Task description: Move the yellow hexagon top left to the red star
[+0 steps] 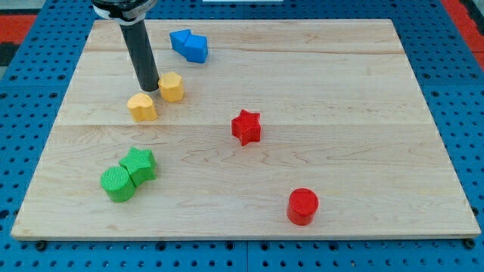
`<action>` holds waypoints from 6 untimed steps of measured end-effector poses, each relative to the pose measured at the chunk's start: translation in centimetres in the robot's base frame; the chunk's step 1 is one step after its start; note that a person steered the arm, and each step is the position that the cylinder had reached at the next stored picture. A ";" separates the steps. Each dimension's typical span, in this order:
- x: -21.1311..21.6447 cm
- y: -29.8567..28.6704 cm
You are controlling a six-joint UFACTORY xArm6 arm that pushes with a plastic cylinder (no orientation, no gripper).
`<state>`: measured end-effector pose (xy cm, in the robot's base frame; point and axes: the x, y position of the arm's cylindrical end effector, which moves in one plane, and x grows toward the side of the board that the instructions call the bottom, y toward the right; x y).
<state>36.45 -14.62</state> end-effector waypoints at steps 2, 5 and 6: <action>-1.1 4.2; -1.6 6.1; 0.9 6.7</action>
